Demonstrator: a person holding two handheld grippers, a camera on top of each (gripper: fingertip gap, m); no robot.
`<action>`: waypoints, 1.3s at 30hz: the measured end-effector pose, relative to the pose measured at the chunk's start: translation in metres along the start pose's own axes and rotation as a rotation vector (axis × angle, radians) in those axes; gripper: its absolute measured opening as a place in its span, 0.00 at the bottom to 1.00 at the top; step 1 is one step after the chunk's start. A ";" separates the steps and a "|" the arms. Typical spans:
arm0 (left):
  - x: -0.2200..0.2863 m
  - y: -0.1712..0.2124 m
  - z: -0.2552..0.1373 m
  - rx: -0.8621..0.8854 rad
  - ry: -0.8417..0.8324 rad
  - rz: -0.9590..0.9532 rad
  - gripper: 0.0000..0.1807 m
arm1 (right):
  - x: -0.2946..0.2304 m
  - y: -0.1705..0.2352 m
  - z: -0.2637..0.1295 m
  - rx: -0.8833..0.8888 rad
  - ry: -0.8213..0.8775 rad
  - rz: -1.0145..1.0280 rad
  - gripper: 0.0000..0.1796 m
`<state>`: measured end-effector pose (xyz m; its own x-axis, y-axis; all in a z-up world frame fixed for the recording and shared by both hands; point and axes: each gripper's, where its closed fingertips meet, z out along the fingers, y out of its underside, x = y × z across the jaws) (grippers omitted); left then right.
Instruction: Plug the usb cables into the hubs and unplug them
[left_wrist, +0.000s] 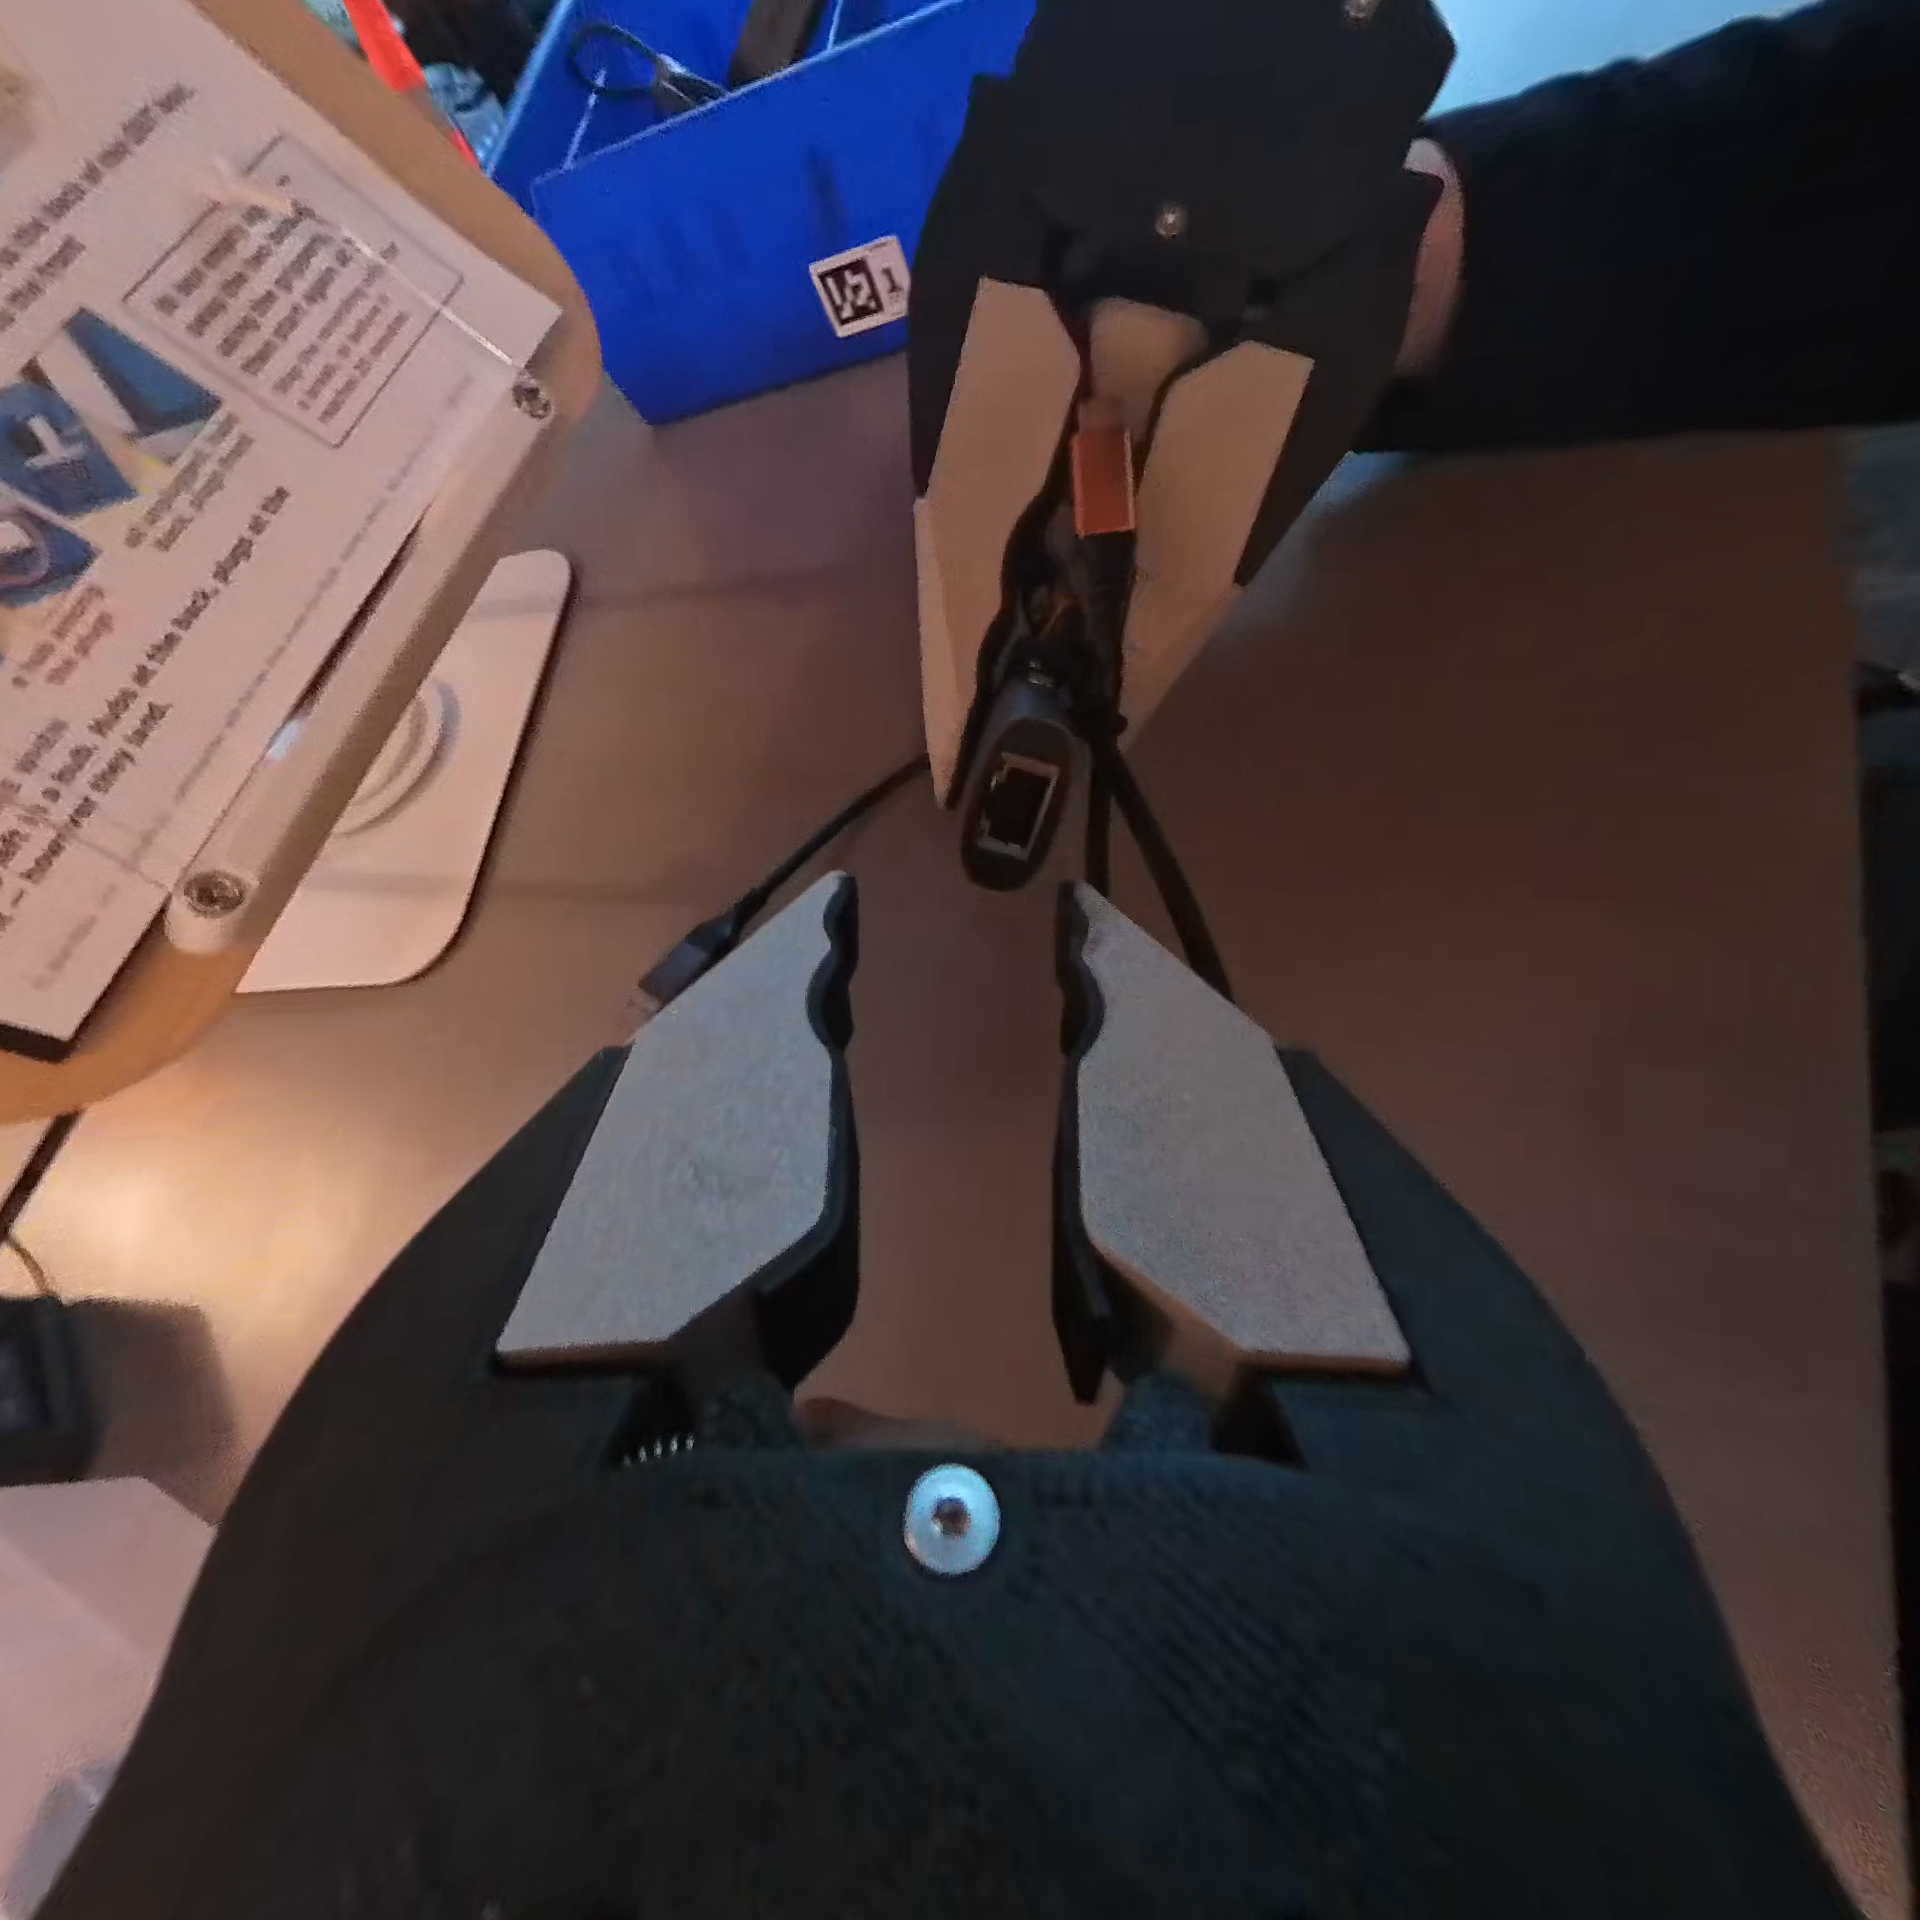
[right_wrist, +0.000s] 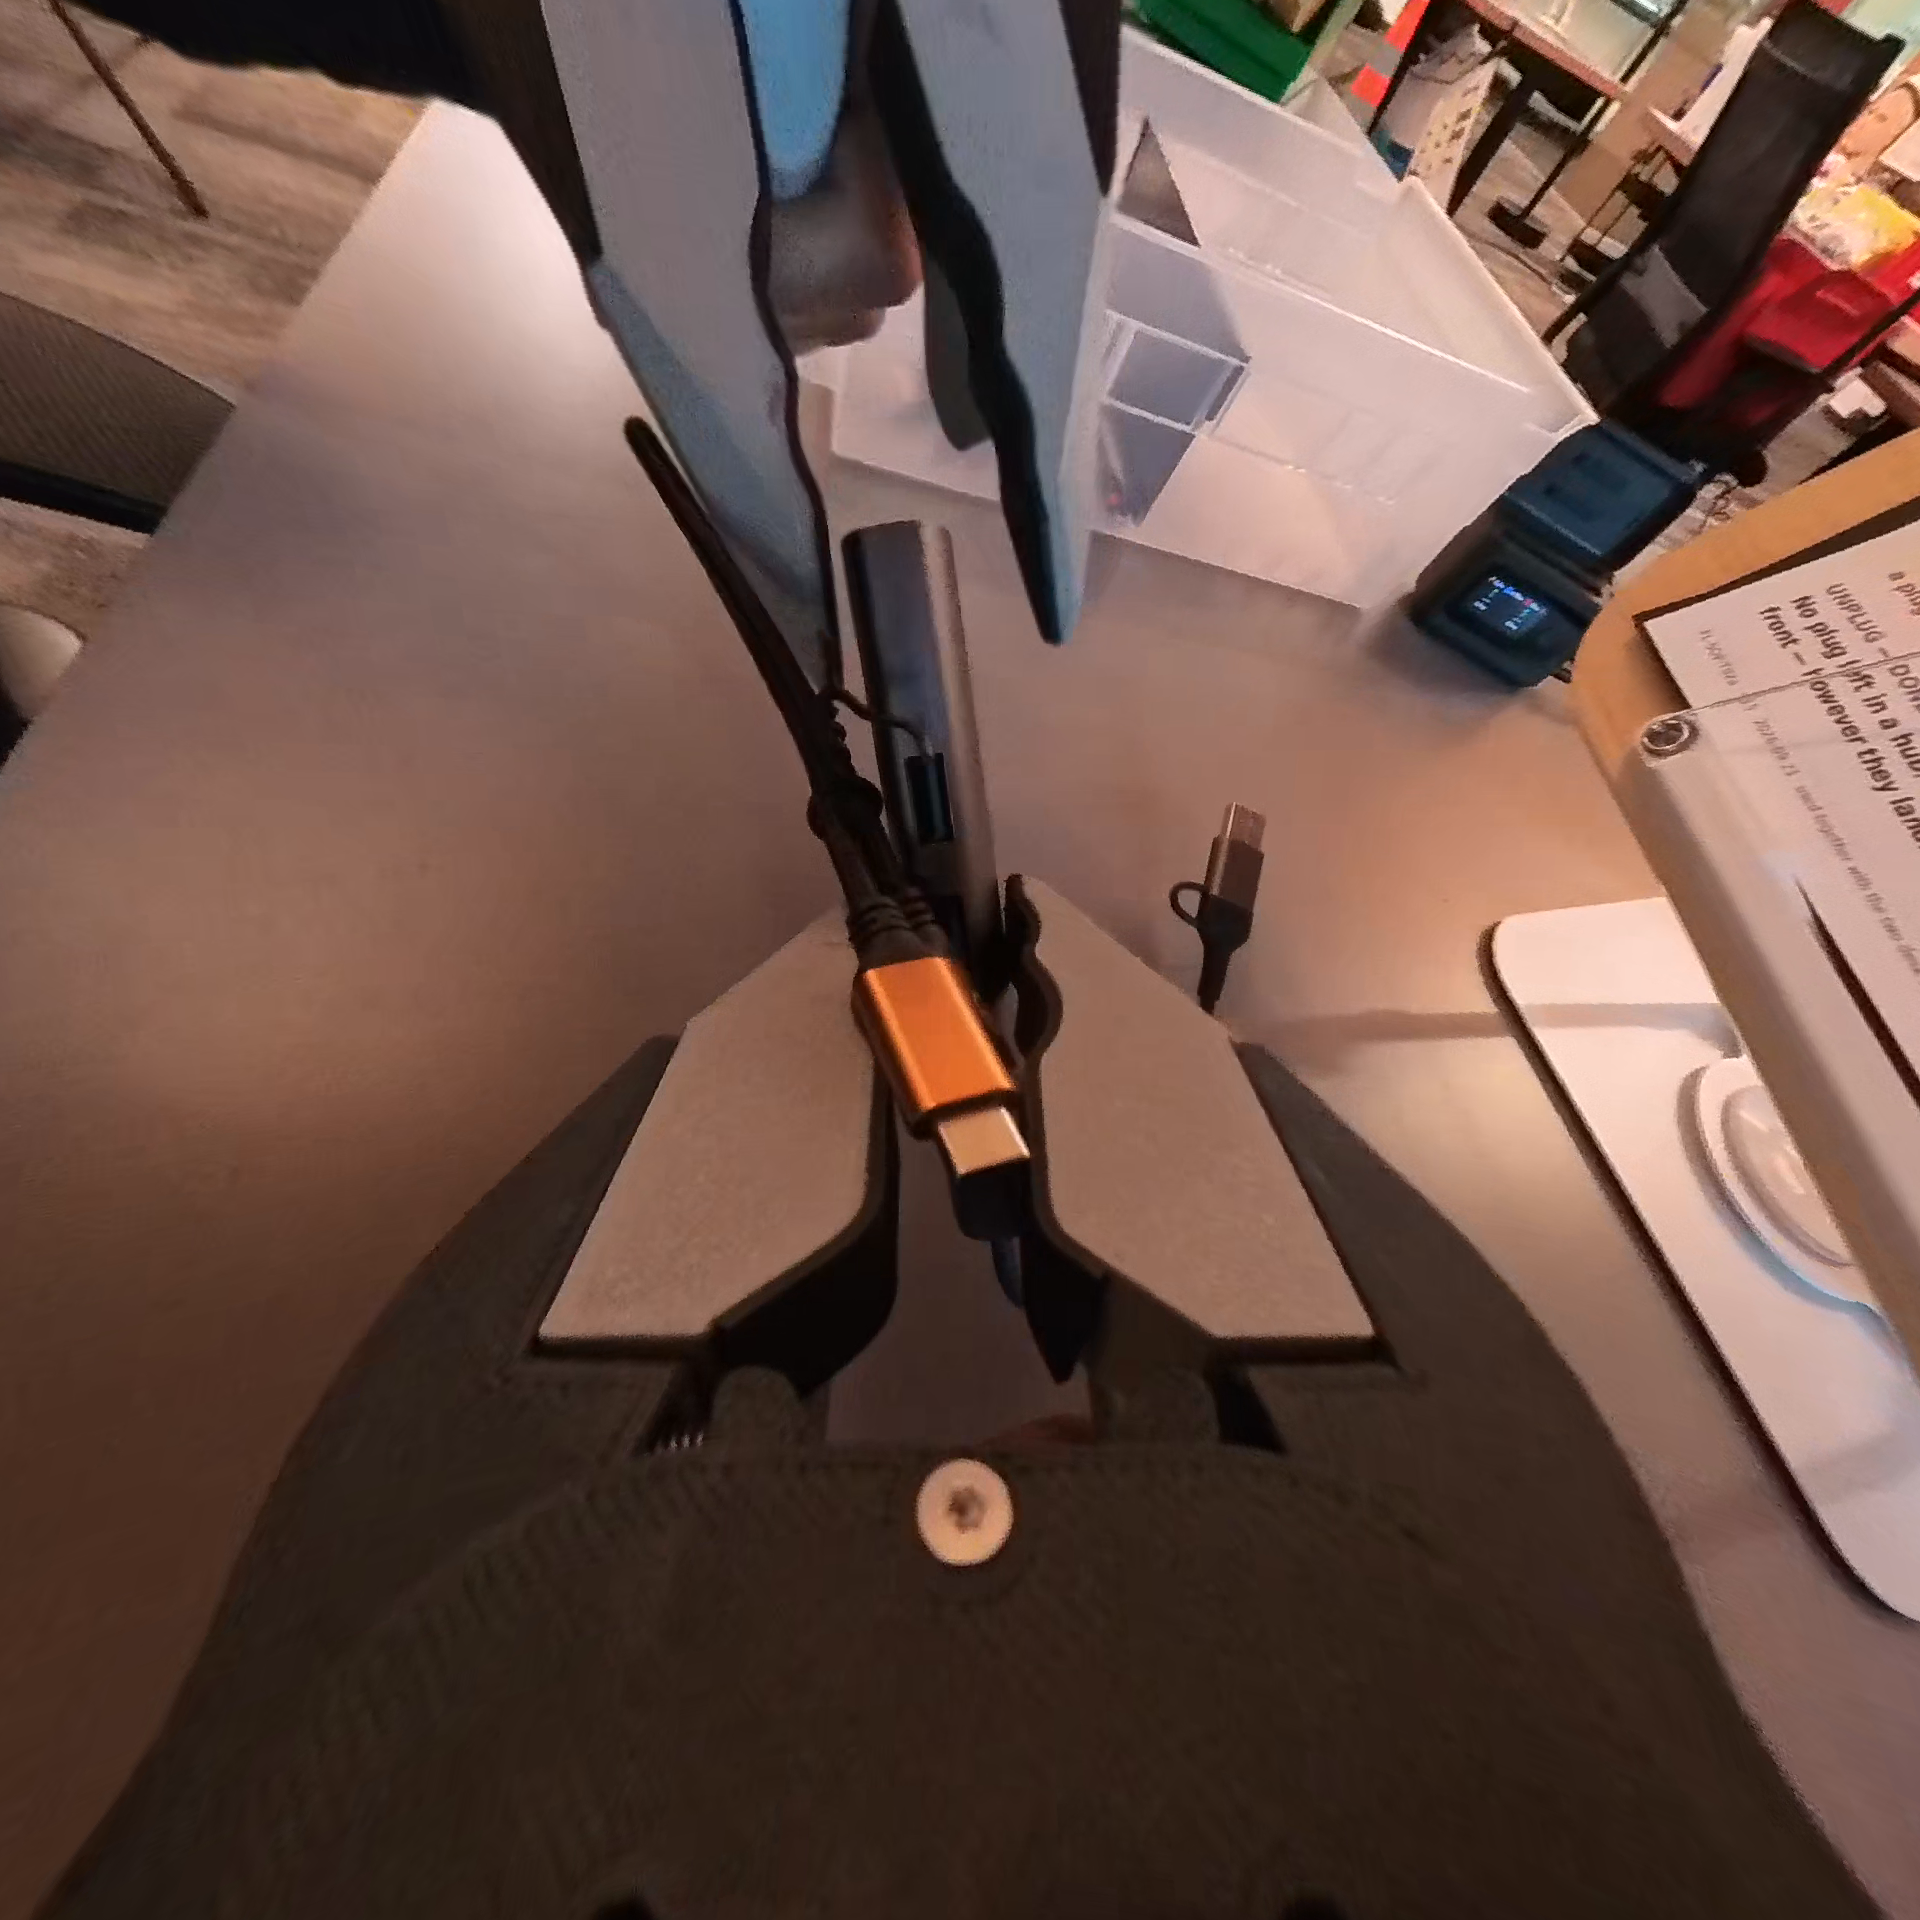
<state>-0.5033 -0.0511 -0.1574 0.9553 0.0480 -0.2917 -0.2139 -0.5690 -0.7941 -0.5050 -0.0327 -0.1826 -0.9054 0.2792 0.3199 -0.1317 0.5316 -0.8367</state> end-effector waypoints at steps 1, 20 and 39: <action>0.002 -0.003 0.002 0.012 -0.002 0.016 0.20 | -0.002 0.001 0.001 -0.007 -0.012 -0.002 0.09; 0.007 0.028 0.039 -0.012 -0.268 0.381 0.08 | 0.003 0.058 -0.007 -0.280 -0.043 0.086 0.30; -0.038 0.047 0.022 0.017 -0.402 0.172 0.08 | -0.008 0.055 -0.061 -0.492 0.028 -0.015 0.27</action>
<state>-0.5538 -0.0617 -0.1954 0.7509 0.2711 -0.6023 -0.3697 -0.5832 -0.7234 -0.4804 0.0431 -0.2046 -0.8928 0.2868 0.3474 0.0683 0.8485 -0.5248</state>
